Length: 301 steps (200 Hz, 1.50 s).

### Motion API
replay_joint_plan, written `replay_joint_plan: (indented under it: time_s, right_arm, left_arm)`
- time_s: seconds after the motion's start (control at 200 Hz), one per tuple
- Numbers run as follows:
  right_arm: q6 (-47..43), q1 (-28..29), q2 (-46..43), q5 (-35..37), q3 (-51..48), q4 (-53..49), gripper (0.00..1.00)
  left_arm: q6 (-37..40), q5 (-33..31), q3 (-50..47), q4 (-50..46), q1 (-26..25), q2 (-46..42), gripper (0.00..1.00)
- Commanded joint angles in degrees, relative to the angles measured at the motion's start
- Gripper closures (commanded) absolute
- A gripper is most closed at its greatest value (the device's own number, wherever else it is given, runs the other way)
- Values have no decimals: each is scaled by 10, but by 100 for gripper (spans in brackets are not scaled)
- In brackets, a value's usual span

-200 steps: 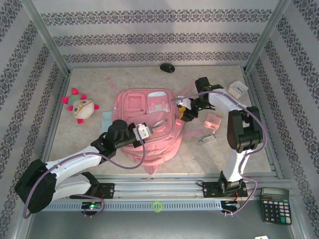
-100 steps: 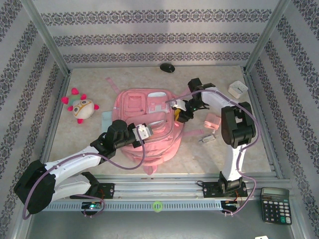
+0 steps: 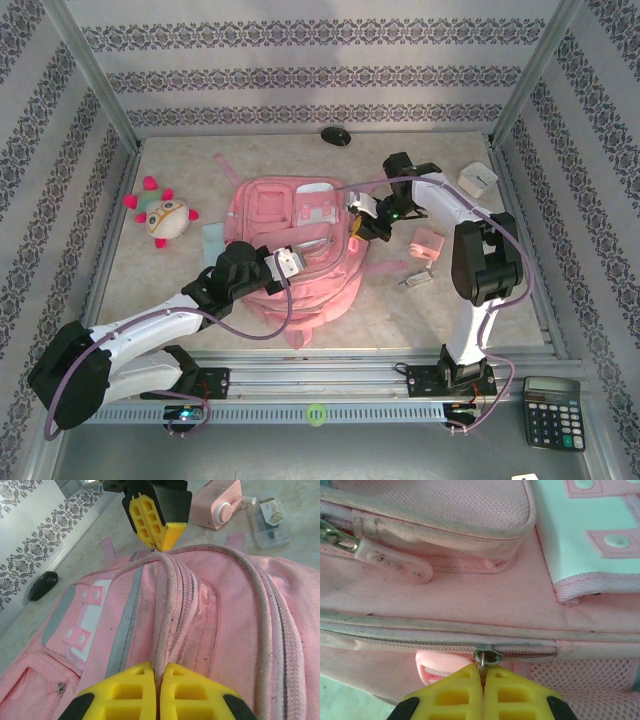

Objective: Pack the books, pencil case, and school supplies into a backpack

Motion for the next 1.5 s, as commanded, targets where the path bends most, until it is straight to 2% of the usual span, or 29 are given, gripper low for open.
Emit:
replay_joint_plan:
  time_s: [0.0,0.17,0.43,0.65,0.734,0.974,1.199,1.339,1.499]
  right_arm:
    - [45,13,-6,-30,11,-72,100]
    - [133,25,2,-4,28,-87,100]
    - [214,46,-29,-5,6,-90,100]
    - [245,53,-58,-37,-27,-88,100]
    - [261,58,-80,-56,-53,-76,100]
    - [358,85,-164,-94,-169,32,100]
    - [525,121,-240,-141,-272,212,100]
    - [660,152,-274,-97,-331,315,100]
    - [746,176,-325,72,-386,343,100]
  left_arm:
    - [5,-37,14,33,-3,-4,100]
    - [-3,-56,18,34,-8,7,100]
    - [-62,-164,41,43,-30,37,100]
    - [-86,-242,51,73,-56,58,100]
    - [-97,-253,56,75,-58,63,100]
    - [-150,-285,74,76,-75,88,100]
    - [-189,-292,79,123,-106,126,100]
    - [-212,-284,81,160,-123,148,100]
    - [-239,-283,85,170,-140,158,100]
